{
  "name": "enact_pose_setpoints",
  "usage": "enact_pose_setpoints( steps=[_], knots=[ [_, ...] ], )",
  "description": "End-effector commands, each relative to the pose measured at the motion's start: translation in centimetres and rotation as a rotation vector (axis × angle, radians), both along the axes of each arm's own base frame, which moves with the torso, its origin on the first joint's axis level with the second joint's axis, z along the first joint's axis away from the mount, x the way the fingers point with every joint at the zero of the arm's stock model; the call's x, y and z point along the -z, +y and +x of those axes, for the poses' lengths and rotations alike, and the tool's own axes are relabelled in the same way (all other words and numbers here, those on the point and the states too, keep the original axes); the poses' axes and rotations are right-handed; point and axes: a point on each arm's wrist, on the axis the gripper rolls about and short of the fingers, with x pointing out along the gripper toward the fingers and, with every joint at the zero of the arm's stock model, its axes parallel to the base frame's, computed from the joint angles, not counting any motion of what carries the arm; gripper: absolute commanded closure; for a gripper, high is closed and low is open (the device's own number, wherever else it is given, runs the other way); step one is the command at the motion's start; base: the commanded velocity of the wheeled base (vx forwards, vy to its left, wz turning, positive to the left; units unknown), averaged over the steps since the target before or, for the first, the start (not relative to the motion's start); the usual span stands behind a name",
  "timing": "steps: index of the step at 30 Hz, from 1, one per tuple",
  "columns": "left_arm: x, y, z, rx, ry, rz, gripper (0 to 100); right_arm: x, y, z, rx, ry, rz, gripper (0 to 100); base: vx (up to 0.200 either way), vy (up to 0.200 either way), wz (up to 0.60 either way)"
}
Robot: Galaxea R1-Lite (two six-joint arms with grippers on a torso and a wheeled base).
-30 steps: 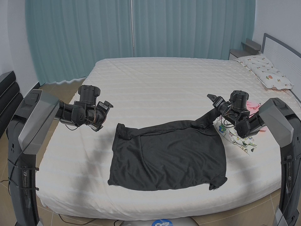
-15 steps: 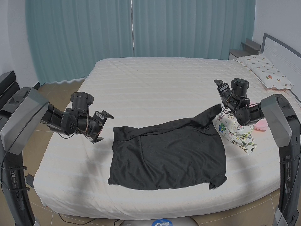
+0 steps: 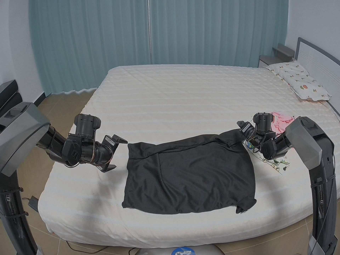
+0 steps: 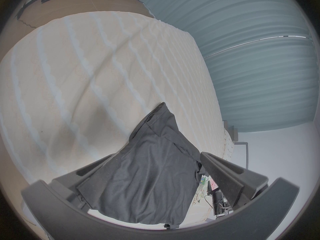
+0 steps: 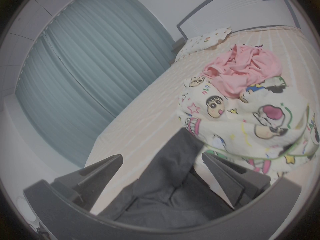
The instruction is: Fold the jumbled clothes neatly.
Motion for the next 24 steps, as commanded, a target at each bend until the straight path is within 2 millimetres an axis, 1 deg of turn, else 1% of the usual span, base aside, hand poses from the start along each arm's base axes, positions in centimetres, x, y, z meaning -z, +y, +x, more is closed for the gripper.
enact_pose_setpoints(
  steps=[1,3,6,7,8,11,12,13,16,17,18,20,22,24],
  knots=[
    [1.3,0.4,-2.9,0.011,0.049,0.017,0,-4.2,0.2,-6.0,-0.083,0.053,0.029,0,0.000,0.000,0.00],
    [2.0,0.4,-3.5,0.014,0.053,0.020,0,-4.1,0.5,-7.6,-0.085,0.082,0.041,0,0.000,0.000,0.00],
    [2.9,-0.1,-4.4,0.038,0.056,0.032,0,-3.3,0.6,-10.1,-0.067,0.137,0.084,0,0.000,0.000,0.00],
    [3.2,-0.2,-4.7,0.057,0.054,0.049,0,-2.9,0.7,-11.5,-0.070,0.165,0.108,0,0.000,0.000,0.00],
    [3.4,-0.3,-5.0,0.073,0.055,0.064,0,-2.6,0.6,-12.4,-0.070,0.182,0.119,0,0.000,0.000,0.00],
    [3.8,-1.0,-5.4,0.103,0.059,0.096,0,-1.1,0.4,-14.2,-0.110,0.209,0.147,0,0.000,0.000,0.00],
    [3.8,-1.0,-5.4,0.103,0.059,0.096,0,-1.1,0.4,-14.2,-0.110,0.209,0.147,0,0.000,0.000,0.00],
    [4.3,-2.0,-5.6,0.109,0.066,0.128,0,-0.1,0.1,-14.9,-0.136,0.199,0.162,0,0.000,0.000,0.00],
    [5.9,-3.4,-5.7,0.095,0.089,0.211,0,1.0,-0.1,-15.9,-0.142,0.190,0.160,0,0.000,0.000,0.00],
    [6.1,-3.4,-5.7,0.090,0.089,0.222,0,1.0,-0.1,-16.0,-0.144,0.190,0.160,0,0.000,0.000,0.00],
    [6.8,-3.8,-5.7,0.082,0.096,0.273,0,1.0,-0.2,-16.6,-0.150,0.179,0.161,0,0.000,0.000,0.00],
    [7.2,-4.6,-6.0,0.099,0.100,0.290,0,1.0,-0.3,-17.0,-0.153,0.170,0.157,0,0.000,0.000,0.00],
    [7.3,-5.0,-6.3,0.111,0.105,0.300,0,1.1,-0.3,-17.0,-0.157,0.167,0.153,0,0.000,0.000,0.00],
    [7.5,-4.9,-6.5,0.111,0.115,0.304,0,1.3,-0.2,-16.9,-0.158,0.168,0.151,0,0.000,0.000,0.00]
  ],
)
